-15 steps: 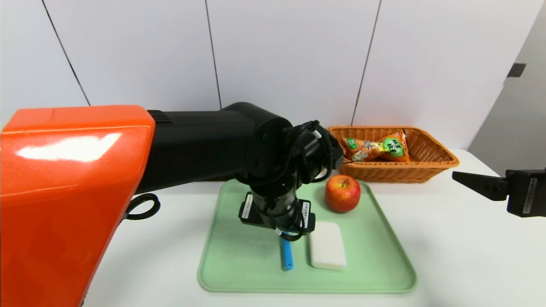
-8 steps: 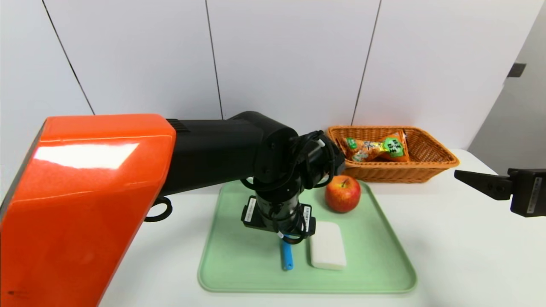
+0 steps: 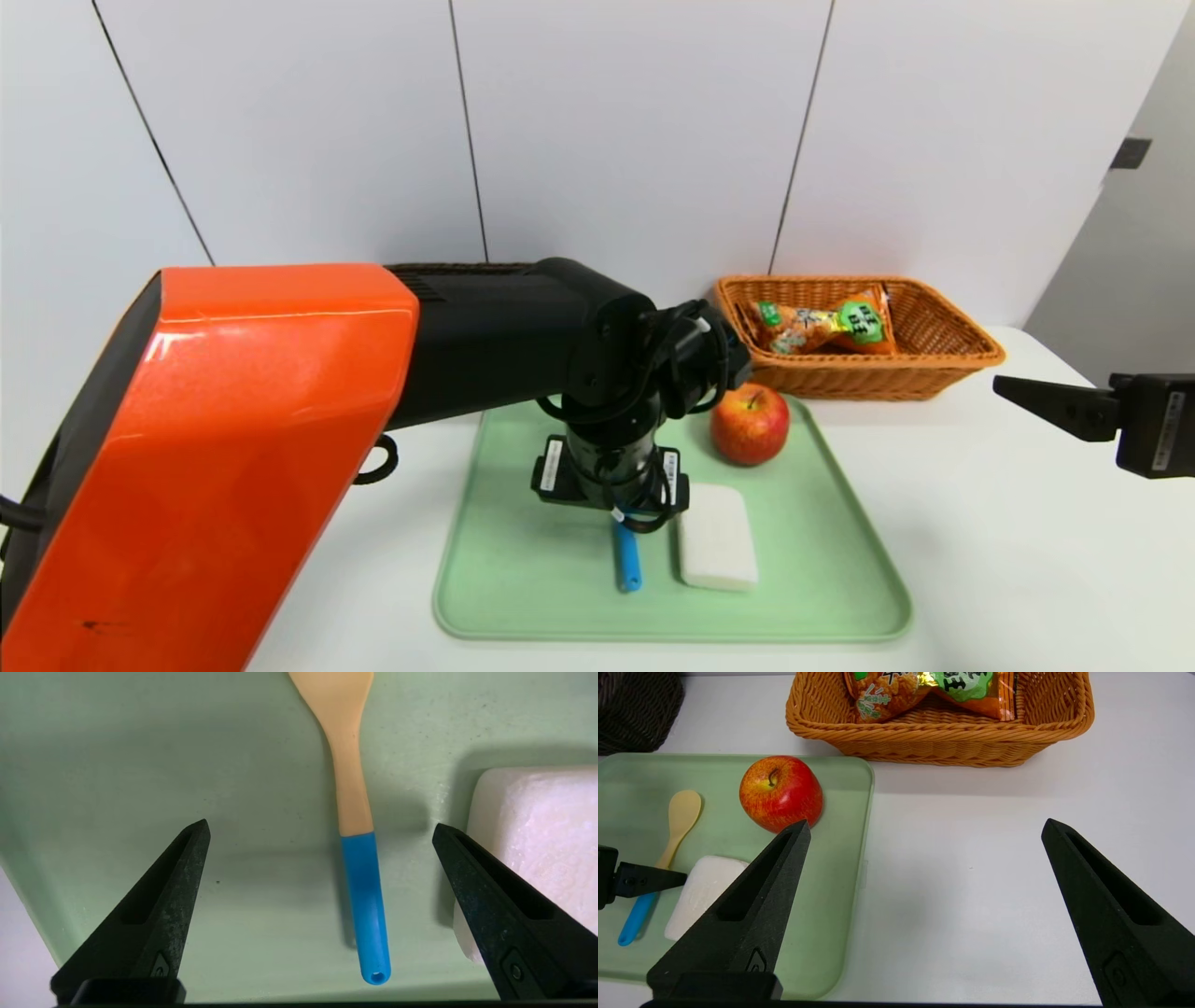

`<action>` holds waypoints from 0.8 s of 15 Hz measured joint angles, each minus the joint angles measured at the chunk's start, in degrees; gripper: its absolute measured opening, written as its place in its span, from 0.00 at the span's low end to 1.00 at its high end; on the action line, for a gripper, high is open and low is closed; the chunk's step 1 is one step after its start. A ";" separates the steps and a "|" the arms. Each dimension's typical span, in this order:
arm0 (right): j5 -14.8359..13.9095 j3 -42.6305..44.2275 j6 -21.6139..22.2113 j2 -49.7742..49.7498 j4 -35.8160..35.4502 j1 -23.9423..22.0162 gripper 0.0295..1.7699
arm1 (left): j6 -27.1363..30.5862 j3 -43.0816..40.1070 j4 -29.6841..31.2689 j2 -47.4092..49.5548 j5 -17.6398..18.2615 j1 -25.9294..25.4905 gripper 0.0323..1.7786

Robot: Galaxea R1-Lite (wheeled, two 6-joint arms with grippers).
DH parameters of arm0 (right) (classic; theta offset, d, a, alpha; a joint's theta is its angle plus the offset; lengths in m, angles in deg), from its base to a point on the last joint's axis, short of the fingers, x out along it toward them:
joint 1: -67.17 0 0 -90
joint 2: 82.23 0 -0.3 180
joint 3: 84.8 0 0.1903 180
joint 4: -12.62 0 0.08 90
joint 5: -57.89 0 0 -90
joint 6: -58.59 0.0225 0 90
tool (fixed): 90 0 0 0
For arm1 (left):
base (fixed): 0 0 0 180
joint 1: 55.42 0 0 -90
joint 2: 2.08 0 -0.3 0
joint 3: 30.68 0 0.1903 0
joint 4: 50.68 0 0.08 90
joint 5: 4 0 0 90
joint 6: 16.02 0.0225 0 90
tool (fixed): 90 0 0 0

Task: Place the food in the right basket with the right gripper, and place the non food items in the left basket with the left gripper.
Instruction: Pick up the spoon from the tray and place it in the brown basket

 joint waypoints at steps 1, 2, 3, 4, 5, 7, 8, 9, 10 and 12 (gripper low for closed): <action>-0.02 0.00 0.00 0.00 0.00 0.00 0.97 | 0.04 0.00 0.00 -0.04 -0.02 -0.15 0.95; 0.00 0.06 0.00 0.02 -0.02 0.00 0.97 | 0.04 0.00 -0.02 -0.09 0.00 -0.22 0.95; -0.02 0.17 0.02 0.02 -0.02 0.00 0.97 | 0.06 0.00 -0.02 -0.15 0.00 -0.22 0.95; -0.02 0.28 0.00 0.04 -0.06 0.00 0.97 | 0.09 0.00 -0.02 -0.23 0.06 -0.26 0.95; -0.02 0.41 0.00 0.06 -0.09 0.00 0.97 | 0.06 0.00 0.01 -0.32 0.11 -0.23 0.95; -0.02 0.54 0.00 0.06 -0.06 0.00 0.97 | 0.06 0.00 0.21 -0.37 0.39 -0.22 0.95; -0.07 0.59 0.00 0.04 -0.06 0.00 0.97 | 0.04 0.00 0.30 -0.37 0.57 -0.20 0.95; -0.10 0.61 0.00 0.04 -0.09 0.00 0.97 | -0.11 0.00 0.32 -0.37 1.02 -0.22 0.95; -0.13 0.65 0.00 0.04 -0.06 0.00 0.97 | -0.29 0.00 0.37 -0.37 1.68 -0.22 0.91; -0.13 0.69 0.02 0.02 -0.06 0.00 0.97 | -0.33 0.00 0.41 -0.39 3.08 -0.22 0.72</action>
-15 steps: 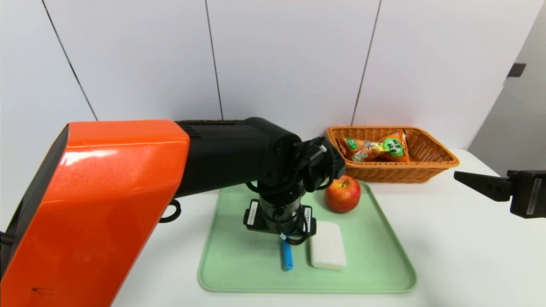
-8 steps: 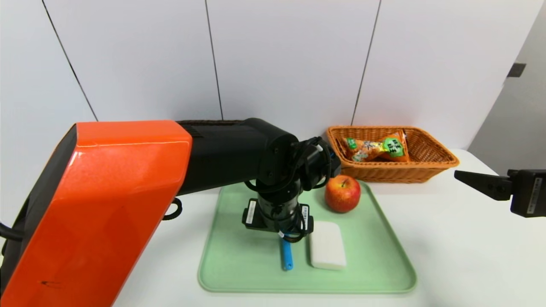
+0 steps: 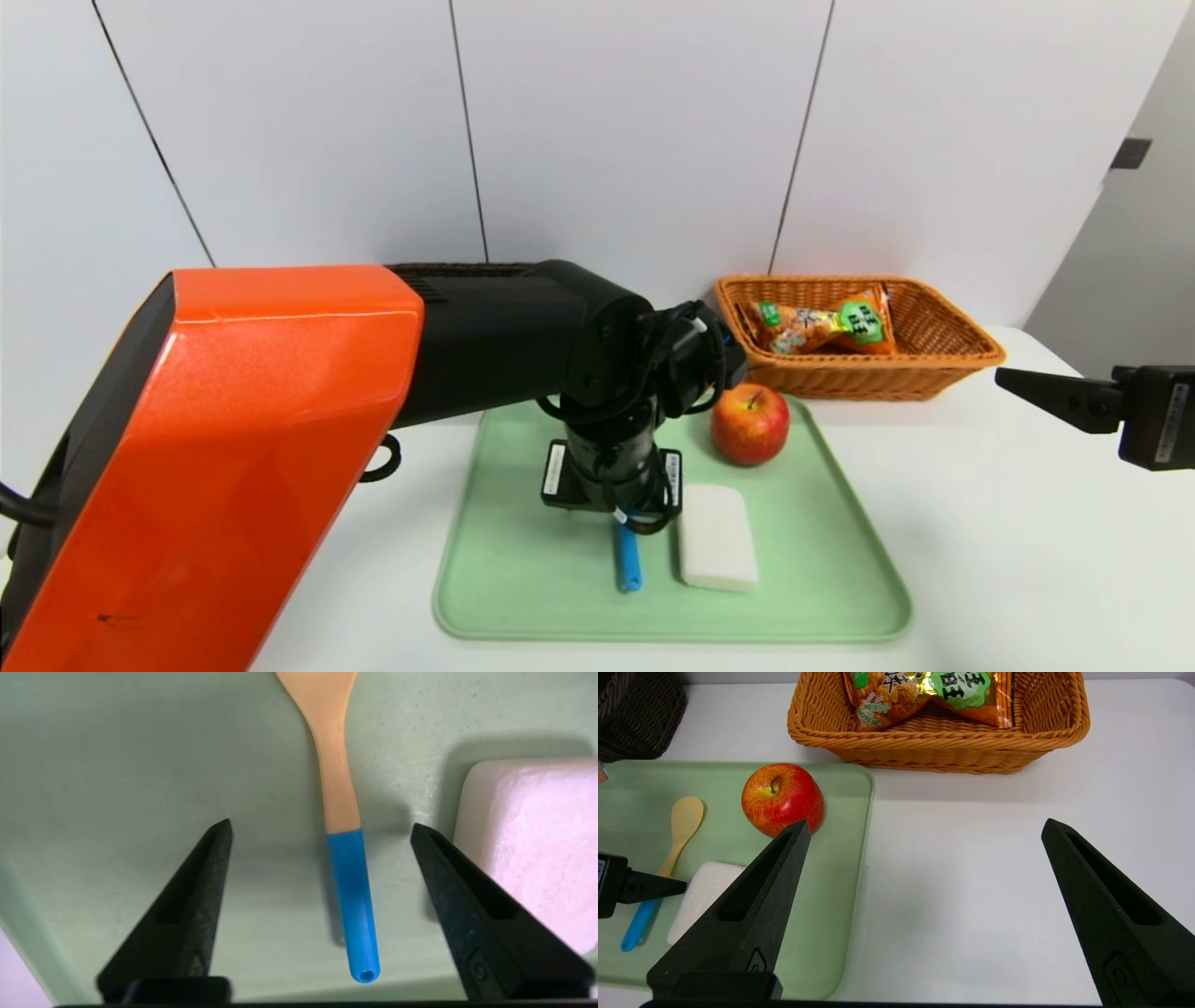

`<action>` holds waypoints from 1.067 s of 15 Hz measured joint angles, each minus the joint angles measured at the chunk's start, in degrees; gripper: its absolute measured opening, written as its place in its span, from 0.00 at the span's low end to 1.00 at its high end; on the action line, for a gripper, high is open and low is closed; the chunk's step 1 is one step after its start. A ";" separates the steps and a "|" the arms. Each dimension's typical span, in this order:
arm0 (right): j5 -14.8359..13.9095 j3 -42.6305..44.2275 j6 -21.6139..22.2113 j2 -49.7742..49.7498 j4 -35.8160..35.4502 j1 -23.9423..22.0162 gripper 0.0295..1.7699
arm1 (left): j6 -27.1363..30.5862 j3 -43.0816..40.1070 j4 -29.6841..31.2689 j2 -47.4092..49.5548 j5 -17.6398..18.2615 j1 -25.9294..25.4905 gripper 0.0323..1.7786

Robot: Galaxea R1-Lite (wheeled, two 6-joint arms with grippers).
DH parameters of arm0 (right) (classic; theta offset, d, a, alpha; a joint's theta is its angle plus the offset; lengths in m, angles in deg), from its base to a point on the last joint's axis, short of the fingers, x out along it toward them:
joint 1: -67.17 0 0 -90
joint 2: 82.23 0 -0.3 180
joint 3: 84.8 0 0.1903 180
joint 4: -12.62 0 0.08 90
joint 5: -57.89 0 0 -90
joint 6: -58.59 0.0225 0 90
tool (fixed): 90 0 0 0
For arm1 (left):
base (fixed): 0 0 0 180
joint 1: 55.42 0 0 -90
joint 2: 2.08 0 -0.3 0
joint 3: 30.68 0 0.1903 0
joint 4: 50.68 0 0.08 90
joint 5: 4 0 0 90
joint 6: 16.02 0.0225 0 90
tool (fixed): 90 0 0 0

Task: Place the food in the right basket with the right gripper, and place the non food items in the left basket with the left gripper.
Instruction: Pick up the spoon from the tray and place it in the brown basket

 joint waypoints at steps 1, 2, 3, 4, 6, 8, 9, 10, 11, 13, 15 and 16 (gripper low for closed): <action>-0.11 0.00 -0.02 -0.02 -0.02 0.00 0.97 | -0.30 -0.01 0.00 0.00 0.52 -0.04 0.64; -0.13 0.02 -0.02 -0.07 -0.02 0.00 0.97 | -0.63 -0.01 0.06 -0.04 1.02 -0.06 0.56; -0.18 0.11 -0.04 -0.11 -0.02 0.00 0.97 | -0.82 -0.01 0.06 -0.09 1.40 -0.06 0.50; -0.20 0.11 -0.02 -0.16 -0.02 0.00 0.97 | -1.10 -0.04 0.06 -0.15 2.07 -0.10 0.45; -0.11 0.11 -0.02 -0.38 -0.05 0.00 0.97 | -1.40 -0.06 0.09 -0.24 3.06 -0.41 0.05; 0.04 0.11 -0.04 -0.73 -0.02 0.00 0.97 | -1.77 -0.09 0.12 -0.39 3.12 -0.78 0.05; 0.04 0.11 -0.04 -0.85 -0.02 0.00 0.97 | -1.79 -0.06 0.15 -0.41 3.12 -0.87 0.05; 0.02 0.11 -0.06 -0.95 -0.02 0.00 0.97 | -1.79 -0.06 0.15 -0.39 3.12 -0.91 0.05; 0.02 0.11 -0.06 -1.04 -0.02 0.00 0.97 | -1.77 -0.06 0.11 -0.30 3.12 -0.95 0.05; -0.02 0.09 -0.02 -1.32 0.01 0.00 0.97 | -1.40 -0.06 0.12 0.71 3.15 -0.95 0.05; -0.13 -0.17 -0.02 -1.48 0.04 0.00 0.97 | -0.39 -0.06 0.06 2.84 4.67 -0.80 0.05; -0.18 -0.38 -0.02 -1.49 0.15 0.00 0.97 | 0.34 -0.06 0.11 4.49 6.49 -0.76 0.05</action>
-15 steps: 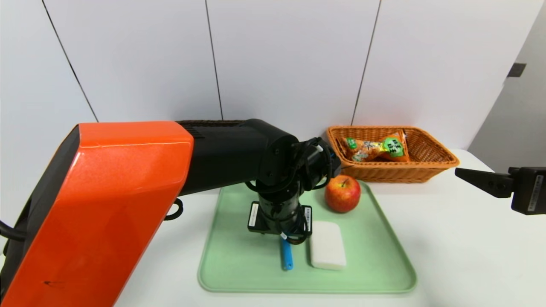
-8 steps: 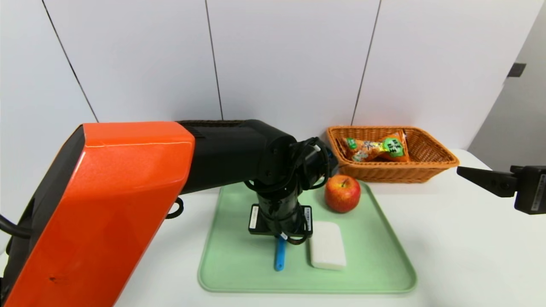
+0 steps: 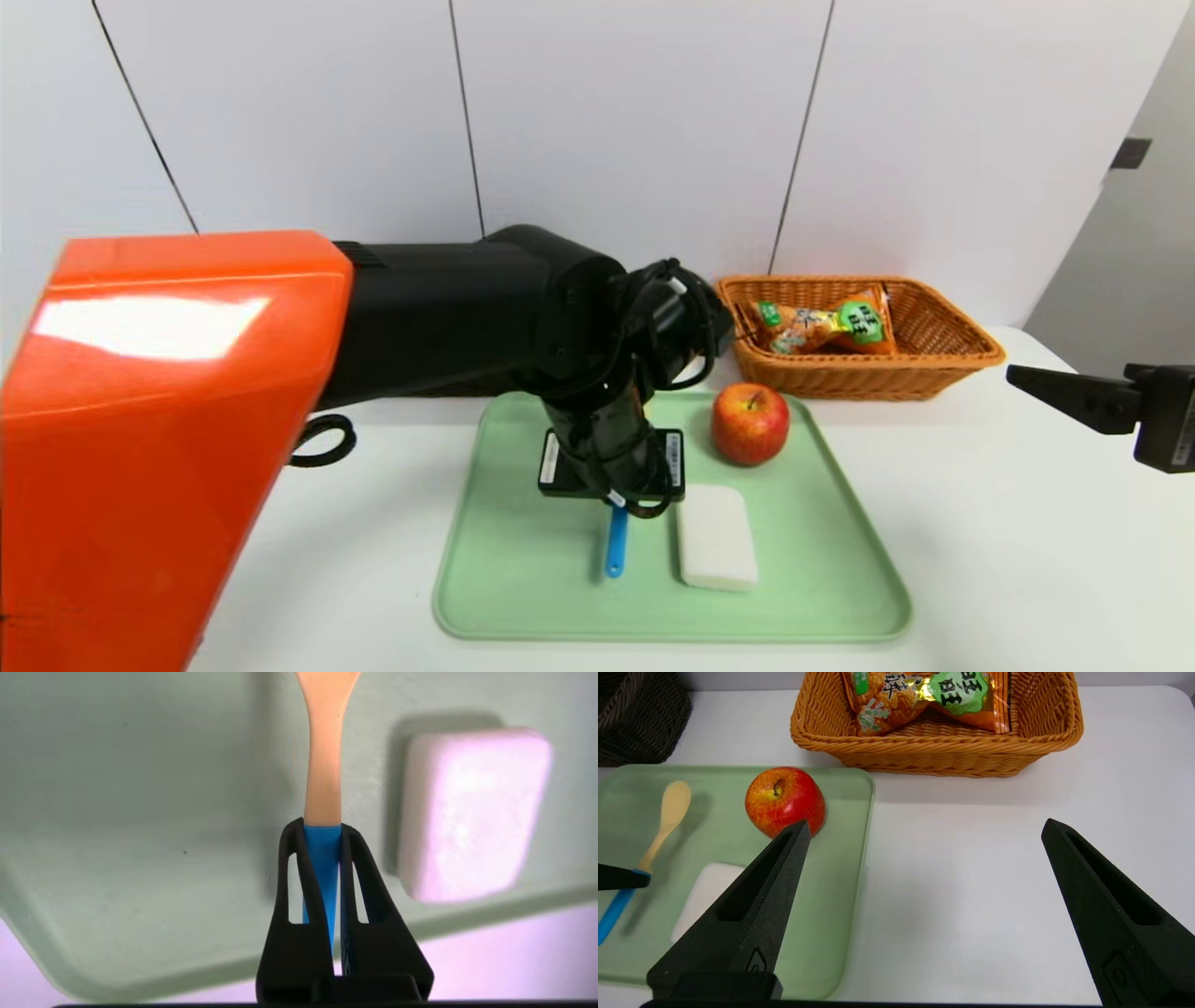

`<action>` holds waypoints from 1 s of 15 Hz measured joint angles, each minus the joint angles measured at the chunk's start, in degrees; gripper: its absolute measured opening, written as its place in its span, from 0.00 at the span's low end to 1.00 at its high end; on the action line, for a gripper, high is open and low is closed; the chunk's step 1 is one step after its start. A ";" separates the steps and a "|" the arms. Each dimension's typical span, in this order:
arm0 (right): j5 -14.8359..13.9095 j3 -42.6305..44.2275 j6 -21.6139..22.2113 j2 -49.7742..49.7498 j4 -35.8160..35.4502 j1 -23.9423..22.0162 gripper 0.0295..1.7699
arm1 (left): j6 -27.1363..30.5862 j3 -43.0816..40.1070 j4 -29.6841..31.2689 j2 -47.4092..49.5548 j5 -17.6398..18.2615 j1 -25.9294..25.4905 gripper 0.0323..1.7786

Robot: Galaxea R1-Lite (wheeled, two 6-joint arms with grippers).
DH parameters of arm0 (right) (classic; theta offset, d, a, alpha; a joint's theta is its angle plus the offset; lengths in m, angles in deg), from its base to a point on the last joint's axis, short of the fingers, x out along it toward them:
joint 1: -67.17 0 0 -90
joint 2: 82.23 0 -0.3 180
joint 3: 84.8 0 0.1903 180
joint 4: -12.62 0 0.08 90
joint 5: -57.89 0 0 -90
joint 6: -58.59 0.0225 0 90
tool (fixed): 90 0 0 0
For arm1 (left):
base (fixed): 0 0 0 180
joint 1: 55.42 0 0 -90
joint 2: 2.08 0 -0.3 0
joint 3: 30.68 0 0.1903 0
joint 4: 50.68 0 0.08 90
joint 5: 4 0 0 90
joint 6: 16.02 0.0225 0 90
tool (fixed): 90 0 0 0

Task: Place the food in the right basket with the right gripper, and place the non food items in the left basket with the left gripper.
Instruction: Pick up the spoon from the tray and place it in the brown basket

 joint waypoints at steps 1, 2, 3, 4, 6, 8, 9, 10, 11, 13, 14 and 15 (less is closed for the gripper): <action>-0.06 -0.20 0.00 -0.02 0.05 0.00 0.97 | 0.55 -0.02 0.17 1.82 1.87 0.02 0.05; -0.04 -0.43 0.00 -0.02 0.05 0.00 0.97 | 1.12 -0.02 0.72 3.84 3.61 0.06 0.05; -0.06 -0.61 0.00 -0.02 0.16 -0.02 0.97 | 1.78 -0.05 1.58 6.23 5.10 0.13 0.05; -0.06 -0.83 0.02 0.00 0.28 -0.02 0.97 | 2.28 -0.05 2.96 8.55 5.77 0.13 0.05; -0.12 -1.16 0.02 0.23 0.05 -0.05 0.97 | 4.24 -0.11 8.03 13.37 5.83 -0.61 0.05; -0.09 -1.24 0.11 0.50 0.52 -0.07 0.97 | 8.48 -0.39 12.28 16.93 5.50 -3.94 0.05; -0.06 -1.35 0.16 0.69 0.61 -0.07 0.97 | 10.06 -0.52 14.18 18.18 5.39 -6.23 0.05; -0.15 -1.46 0.60 0.98 0.28 -0.18 0.97 | 10.54 -0.55 15.93 18.92 5.35 -8.44 0.05; -0.17 -1.48 1.12 1.27 0.00 -0.55 0.97 | 10.67 -0.66 17.20 19.32 5.36 -10.72 0.05; -0.01 -1.44 1.32 1.58 -0.09 -1.60 0.97 | 10.72 -0.74 19.77 18.91 5.52 -15.82 0.05; 0.13 -1.19 1.45 1.80 -0.17 -2.15 0.97 | 10.69 -0.74 21.31 18.16 5.69 -18.02 0.05; 0.21 -1.11 1.56 1.96 -0.20 -2.54 0.97 | 10.63 -0.74 22.83 17.02 5.78 -19.98 0.05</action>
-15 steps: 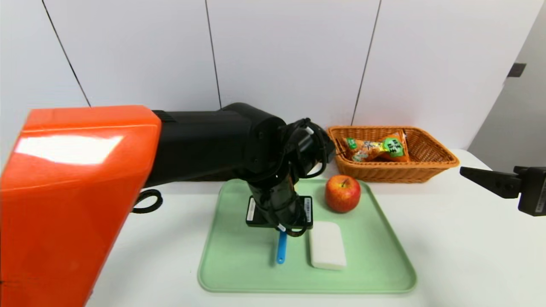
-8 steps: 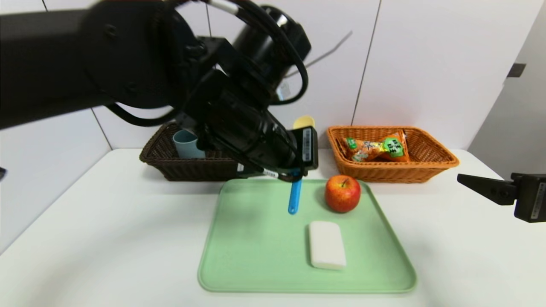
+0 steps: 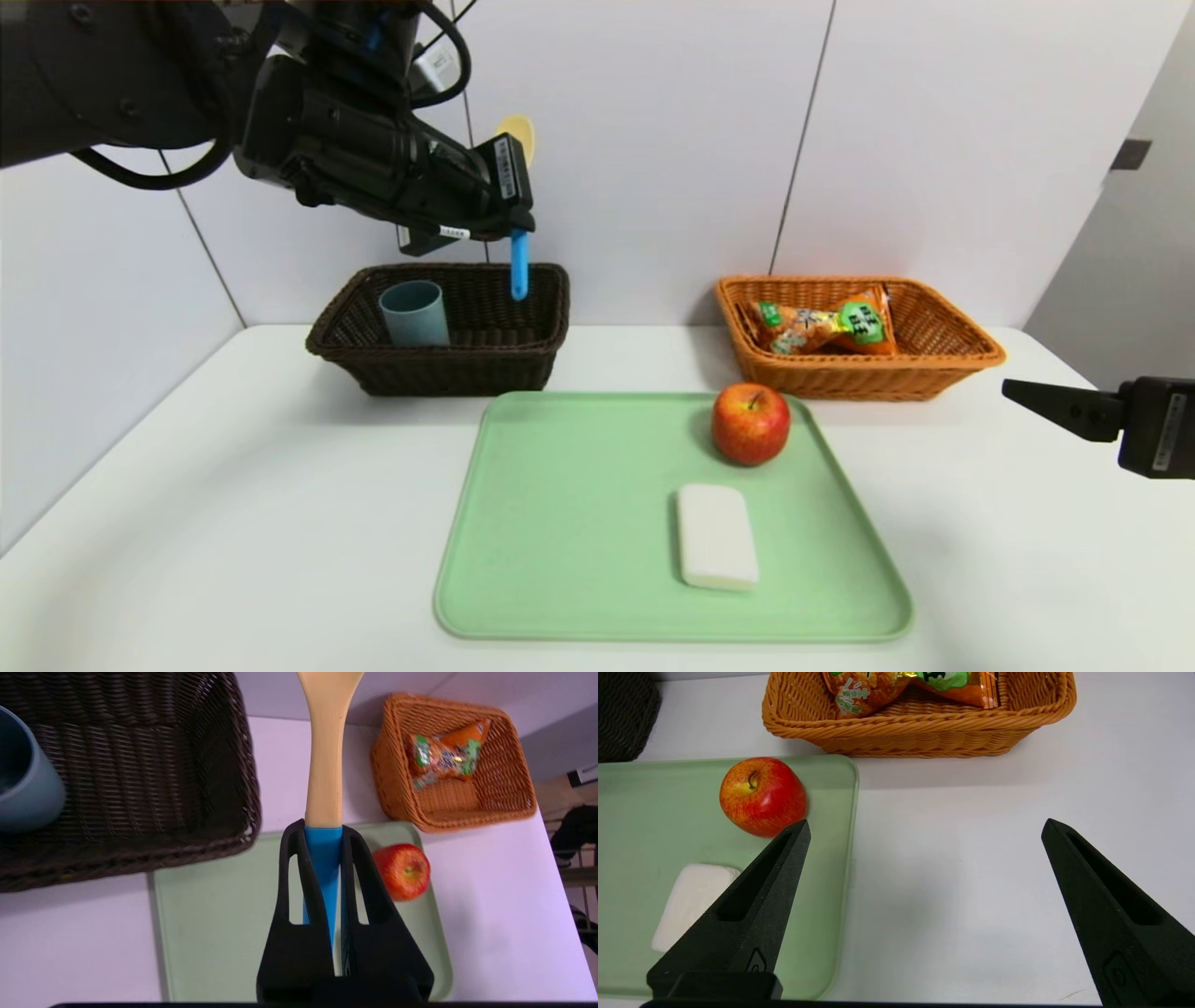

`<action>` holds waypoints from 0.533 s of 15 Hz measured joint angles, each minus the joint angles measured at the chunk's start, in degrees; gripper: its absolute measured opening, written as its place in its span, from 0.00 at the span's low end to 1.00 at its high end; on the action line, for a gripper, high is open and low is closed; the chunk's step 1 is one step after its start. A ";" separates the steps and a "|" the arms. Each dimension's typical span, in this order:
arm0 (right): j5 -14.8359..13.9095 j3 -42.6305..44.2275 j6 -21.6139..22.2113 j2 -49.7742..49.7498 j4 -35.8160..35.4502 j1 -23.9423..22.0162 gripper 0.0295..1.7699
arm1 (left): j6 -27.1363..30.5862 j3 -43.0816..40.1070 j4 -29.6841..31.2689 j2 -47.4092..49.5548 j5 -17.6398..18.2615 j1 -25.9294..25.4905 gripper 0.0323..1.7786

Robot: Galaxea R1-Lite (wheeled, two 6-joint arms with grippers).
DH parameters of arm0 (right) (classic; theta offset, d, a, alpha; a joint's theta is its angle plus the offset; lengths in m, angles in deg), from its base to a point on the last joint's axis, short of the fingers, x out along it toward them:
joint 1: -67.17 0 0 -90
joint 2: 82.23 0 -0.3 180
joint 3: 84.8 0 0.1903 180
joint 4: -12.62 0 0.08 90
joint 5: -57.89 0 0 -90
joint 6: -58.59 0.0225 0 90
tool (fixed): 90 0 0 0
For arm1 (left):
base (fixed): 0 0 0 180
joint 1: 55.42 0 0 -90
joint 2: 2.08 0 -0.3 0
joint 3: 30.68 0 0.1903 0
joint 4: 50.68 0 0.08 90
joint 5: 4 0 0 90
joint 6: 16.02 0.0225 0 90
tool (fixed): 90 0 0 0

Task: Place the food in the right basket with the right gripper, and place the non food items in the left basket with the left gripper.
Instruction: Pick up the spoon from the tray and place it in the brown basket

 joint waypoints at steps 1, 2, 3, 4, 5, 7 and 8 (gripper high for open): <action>0.04 0.00 0.01 0.13 0.00 -0.16 0.97 | -0.16 0.00 1.29 -1.35 0.05 -1.57 0.05; 0.06 0.00 0.01 0.24 0.00 -0.29 0.97 | -0.49 0.00 2.62 -2.93 0.11 -2.97 0.05; 0.09 0.09 0.04 0.33 -0.02 -0.33 0.97 | -0.99 0.00 4.29 -4.78 0.13 -4.39 0.05; 0.04 0.20 0.06 0.46 -0.02 -0.35 0.97 | -1.40 0.00 5.90 -6.53 0.13 -5.51 0.05; 0.01 0.33 0.01 0.63 -0.22 -0.35 0.97 | -1.79 0.00 7.03 -8.22 0.13 -6.42 0.05; -0.07 0.52 0.01 1.11 -0.24 -0.38 0.97 | -2.23 0.00 7.83 -11.30 0.13 -7.61 0.05; -0.10 0.63 0.01 1.27 -0.24 -0.38 0.97 | -2.40 -0.02 8.63 -12.63 0.13 -8.13 0.05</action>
